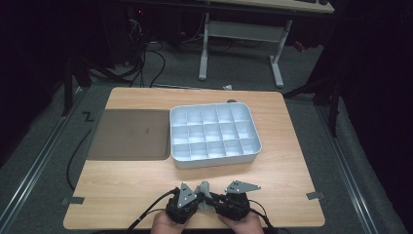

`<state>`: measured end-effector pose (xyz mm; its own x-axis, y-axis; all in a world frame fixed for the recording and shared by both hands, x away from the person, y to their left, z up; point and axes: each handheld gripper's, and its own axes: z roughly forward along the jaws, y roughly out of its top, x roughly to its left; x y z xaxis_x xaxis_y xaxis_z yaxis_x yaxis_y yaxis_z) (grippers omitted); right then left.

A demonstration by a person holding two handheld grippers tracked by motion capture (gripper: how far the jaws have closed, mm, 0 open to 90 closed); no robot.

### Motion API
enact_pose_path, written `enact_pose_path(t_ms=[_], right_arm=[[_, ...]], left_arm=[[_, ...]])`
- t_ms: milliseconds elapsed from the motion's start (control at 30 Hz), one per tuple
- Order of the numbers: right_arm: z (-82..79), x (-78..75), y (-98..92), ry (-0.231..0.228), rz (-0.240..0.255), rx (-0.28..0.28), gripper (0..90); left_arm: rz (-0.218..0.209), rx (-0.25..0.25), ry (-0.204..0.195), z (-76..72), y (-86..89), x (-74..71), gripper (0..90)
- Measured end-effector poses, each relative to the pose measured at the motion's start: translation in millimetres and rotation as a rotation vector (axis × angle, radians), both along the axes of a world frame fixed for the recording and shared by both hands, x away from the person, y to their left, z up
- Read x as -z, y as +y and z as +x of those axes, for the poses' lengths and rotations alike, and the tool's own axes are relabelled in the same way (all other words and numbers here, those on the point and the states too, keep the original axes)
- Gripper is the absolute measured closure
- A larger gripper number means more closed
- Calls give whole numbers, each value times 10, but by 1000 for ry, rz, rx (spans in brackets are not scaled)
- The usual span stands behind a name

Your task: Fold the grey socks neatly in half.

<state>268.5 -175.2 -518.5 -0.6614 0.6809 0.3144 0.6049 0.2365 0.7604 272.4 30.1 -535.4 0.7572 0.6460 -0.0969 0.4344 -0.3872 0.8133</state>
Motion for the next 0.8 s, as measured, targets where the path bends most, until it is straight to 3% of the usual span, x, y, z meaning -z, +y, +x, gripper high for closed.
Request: enact_pose_path(t_ms=[200, 333, 400, 533, 667, 800], right_arm=[[3, -122, -195, -54, -1, 51, 673], [32, -75, -287, -66, -81, 109, 782], [48, -4, -277, -36, -104, 94, 851], [32, 90, -145, -22, -158, 59, 890], [-9, 64, -60, -46, -136, 46, 896], [-40, 29, -15, -70, -132, 39, 896]], left_arm=[[-5, -2, 4, 5, 3, 2, 876], [-7, -2, 5, 5, 5, 2, 876], [-8, -2, 7, 7, 5, 1, 874], [-5, -7, 4, 2, -1, -1, 872], [32, -31, -31, -44, -64, -11, 868], [65, -32, -42, -49, -149, -37, 858]])
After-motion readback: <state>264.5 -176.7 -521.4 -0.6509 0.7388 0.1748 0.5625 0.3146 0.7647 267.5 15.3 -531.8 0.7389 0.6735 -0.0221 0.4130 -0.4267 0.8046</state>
